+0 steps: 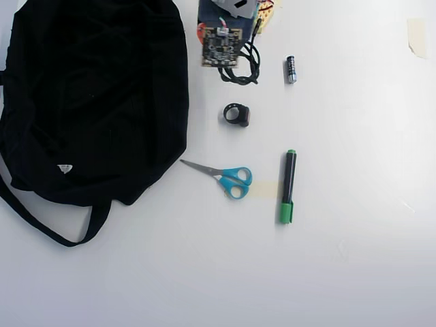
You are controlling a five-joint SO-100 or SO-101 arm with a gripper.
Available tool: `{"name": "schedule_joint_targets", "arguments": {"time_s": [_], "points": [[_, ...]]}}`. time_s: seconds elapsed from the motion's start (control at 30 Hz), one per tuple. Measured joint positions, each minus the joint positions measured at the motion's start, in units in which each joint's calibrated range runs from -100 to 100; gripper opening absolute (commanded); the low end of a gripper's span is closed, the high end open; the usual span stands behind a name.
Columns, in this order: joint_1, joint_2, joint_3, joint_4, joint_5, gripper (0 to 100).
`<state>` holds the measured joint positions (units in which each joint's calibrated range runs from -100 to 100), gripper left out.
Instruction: Put the cable into the black bag
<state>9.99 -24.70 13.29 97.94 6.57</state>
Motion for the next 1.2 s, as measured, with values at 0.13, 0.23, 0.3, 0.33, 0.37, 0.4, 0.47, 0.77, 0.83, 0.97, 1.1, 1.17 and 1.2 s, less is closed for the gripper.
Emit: {"name": "schedule_joint_targets", "arguments": {"time_s": [0.13,0.23,0.3,0.33,0.37,0.4,0.47,0.77,0.83,0.97,1.1,1.17,1.2], "points": [[9.0,-0.1,1.0,0.0,0.0,2],[15.7,-0.2,1.0,-0.3,0.0,2],[19.6,-0.2,1.0,-2.1,0.0,2],[21.6,-0.2,1.0,-3.9,0.0,2],[23.4,-0.2,1.1,-5.8,0.0,2],[25.2,-0.2,1.1,-8.2,0.0,2],[28.4,-0.2,1.1,-12.6,0.0,2],[41.4,18.3,1.6,-46.4,-8.4,2],[43.1,27.7,-0.5,-50.1,-9.2,4],[43.6,35.0,-2.9,-50.8,-8.7,13],[41.8,34.2,-3.5,-44.4,-8.6,20],[39.6,29.0,-3.5,-38.8,-8.5,20],[38.0,25.6,-3.5,-35.2,-8.5,20]]}}
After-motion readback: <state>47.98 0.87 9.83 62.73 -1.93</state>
